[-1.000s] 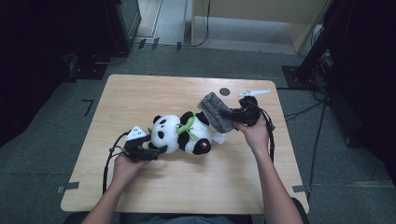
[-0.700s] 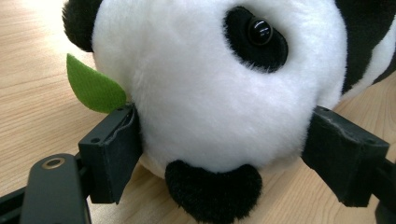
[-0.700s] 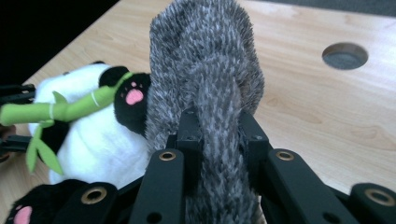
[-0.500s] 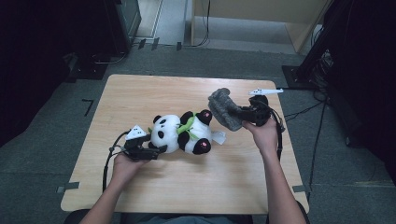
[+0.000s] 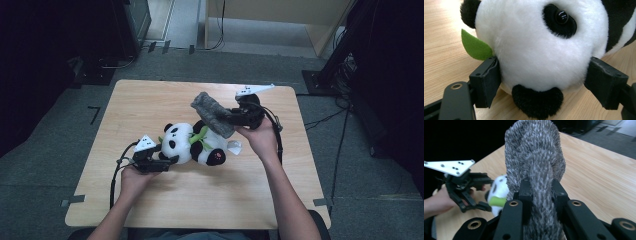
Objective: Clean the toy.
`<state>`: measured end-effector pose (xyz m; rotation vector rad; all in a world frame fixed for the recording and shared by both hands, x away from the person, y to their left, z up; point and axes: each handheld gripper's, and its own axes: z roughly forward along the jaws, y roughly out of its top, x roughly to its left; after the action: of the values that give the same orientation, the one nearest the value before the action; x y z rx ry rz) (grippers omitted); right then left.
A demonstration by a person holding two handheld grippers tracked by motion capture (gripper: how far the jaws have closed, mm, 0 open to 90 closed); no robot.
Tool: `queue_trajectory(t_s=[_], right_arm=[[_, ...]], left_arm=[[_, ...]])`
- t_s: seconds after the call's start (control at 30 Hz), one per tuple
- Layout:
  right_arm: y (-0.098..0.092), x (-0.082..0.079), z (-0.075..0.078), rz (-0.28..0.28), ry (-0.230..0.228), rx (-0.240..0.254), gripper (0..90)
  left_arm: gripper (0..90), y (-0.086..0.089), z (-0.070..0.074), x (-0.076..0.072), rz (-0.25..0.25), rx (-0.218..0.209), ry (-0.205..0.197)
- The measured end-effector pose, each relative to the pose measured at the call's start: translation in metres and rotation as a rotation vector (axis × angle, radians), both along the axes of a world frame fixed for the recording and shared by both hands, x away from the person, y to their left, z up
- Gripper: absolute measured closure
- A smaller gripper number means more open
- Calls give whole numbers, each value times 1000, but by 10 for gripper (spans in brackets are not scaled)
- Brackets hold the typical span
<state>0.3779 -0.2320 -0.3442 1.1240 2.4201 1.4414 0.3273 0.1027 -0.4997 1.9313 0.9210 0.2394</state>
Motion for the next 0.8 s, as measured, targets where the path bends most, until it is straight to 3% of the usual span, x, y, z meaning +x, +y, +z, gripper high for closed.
queue_trajectory(t_s=[0.17,0.23,0.27,0.33,0.53,0.6,0.7,0.8], right_arm=[[37,8,3,64,38,-16,760],[42,8,3,71,41,-16,760],[59,9,3,98,46,-24,760],[64,9,3,108,45,-22,760],[107,12,5,176,54,-17,760],[113,13,4,184,57,-12,760],[125,16,-5,191,78,-24,760],[130,24,-23,192,143,3,763]], left_arm=[[212,1,0,0,3,-10,1],[213,1,0,1,5,-13,3],[214,1,0,1,5,-14,4],[213,1,0,1,6,-14,3],[213,1,0,1,5,-11,4],[214,1,0,1,4,-10,4],[214,1,0,1,9,-17,6],[213,1,0,1,12,-19,9]])
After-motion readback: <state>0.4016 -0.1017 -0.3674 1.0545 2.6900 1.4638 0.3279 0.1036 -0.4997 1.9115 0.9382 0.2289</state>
